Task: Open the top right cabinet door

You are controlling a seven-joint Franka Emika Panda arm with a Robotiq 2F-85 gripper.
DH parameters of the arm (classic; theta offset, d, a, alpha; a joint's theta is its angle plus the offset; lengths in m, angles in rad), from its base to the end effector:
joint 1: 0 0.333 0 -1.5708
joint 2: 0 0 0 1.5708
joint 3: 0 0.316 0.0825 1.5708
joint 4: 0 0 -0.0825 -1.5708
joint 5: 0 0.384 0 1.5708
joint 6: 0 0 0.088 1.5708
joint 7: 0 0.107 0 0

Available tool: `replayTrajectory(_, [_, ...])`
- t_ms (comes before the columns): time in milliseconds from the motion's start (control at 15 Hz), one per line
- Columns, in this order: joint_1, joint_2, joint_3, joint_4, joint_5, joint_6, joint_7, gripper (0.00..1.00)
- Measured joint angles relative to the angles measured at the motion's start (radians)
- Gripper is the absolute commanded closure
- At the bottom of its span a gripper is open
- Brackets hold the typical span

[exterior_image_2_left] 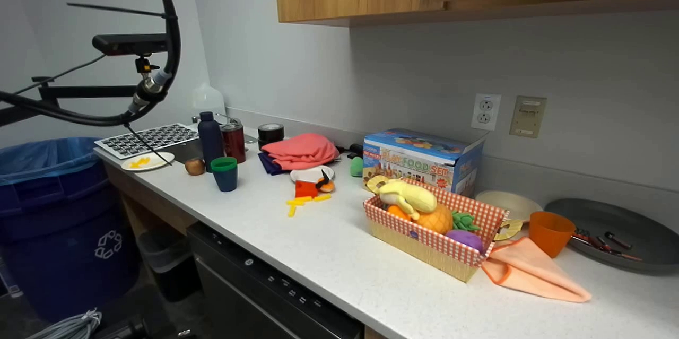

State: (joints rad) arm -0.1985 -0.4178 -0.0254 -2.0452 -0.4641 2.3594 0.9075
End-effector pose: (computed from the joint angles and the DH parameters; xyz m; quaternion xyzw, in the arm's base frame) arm 0.4587 -0.1132 0.6964 0.8181 -0.4087 0.3974 0.0759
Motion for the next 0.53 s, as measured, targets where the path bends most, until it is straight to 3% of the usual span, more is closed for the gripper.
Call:
replayTrajectory(267, [-0.002,0.007,0.007,0.005,0.005,0.009,-0.023,0.0])
replayTrajectory(533, [-0.003,0.003,-0.011,0.007,0.032,0.009,-0.161,0.0])
